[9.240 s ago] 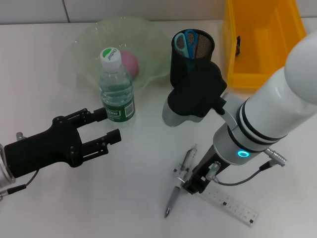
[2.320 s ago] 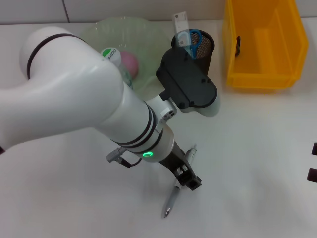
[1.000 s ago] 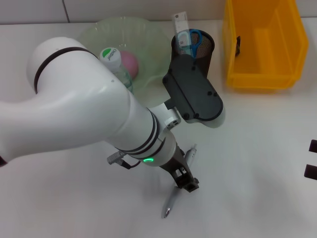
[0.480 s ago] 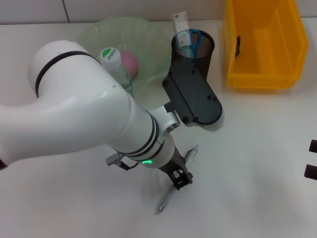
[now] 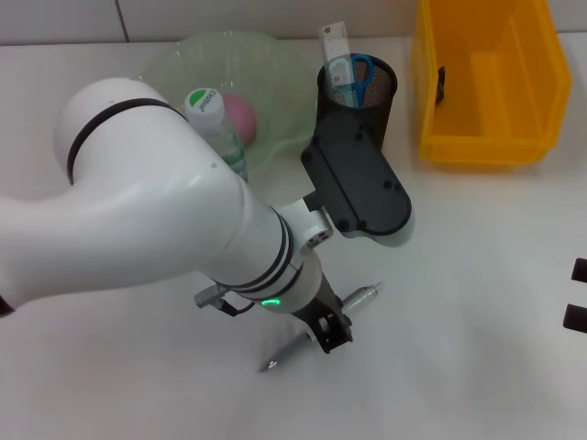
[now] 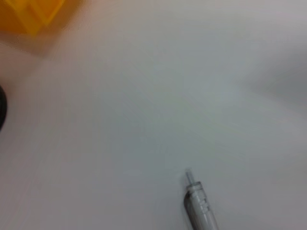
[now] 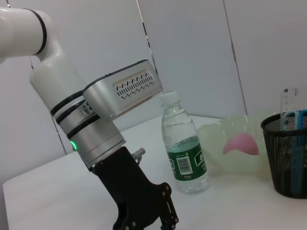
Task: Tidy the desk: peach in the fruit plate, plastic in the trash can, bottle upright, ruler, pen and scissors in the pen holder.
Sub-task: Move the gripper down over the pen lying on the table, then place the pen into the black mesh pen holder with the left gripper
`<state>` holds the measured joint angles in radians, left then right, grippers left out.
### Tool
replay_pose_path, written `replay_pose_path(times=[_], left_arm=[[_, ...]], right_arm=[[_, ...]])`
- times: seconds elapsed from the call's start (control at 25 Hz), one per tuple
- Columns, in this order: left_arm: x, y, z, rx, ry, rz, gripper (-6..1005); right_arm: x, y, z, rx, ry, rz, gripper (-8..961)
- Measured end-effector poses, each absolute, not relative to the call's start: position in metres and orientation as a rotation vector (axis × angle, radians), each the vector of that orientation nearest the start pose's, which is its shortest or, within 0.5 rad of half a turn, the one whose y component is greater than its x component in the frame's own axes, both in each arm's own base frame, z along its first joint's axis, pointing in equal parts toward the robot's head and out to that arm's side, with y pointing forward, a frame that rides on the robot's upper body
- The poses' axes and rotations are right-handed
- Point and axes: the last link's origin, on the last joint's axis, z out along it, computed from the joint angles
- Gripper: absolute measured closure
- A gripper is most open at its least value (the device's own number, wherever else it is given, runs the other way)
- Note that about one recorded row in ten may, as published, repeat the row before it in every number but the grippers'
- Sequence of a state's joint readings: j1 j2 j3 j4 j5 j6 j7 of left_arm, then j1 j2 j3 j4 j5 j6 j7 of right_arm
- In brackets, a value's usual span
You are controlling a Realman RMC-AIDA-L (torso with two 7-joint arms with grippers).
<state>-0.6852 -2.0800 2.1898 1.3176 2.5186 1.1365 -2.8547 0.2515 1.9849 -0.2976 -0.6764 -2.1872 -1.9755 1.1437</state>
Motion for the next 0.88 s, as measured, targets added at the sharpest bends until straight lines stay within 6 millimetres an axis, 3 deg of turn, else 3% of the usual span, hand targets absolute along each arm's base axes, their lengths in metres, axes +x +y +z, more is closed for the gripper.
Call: replay_pose_path(times=[0.36, 0.68, 0.88], left_arm=[[-0.120, 0.287, -0.140, -2.811, -0.366, 0.594, 840], [-0.118, 0.285, -0.139, -2.807, -0.344, 0.575, 865], [-0.104, 0.286, -0.134, -2.811, -0.332, 0.474, 863]], right_arm=[[0.348, 0.207, 0.073, -2.619, 0.640, 0.800, 311], [0.348, 0.206, 0.075, -2.606, 0.636, 0.808, 310], [0.350, 0.205, 0.077, -2.579, 0.636, 0.817, 311]])
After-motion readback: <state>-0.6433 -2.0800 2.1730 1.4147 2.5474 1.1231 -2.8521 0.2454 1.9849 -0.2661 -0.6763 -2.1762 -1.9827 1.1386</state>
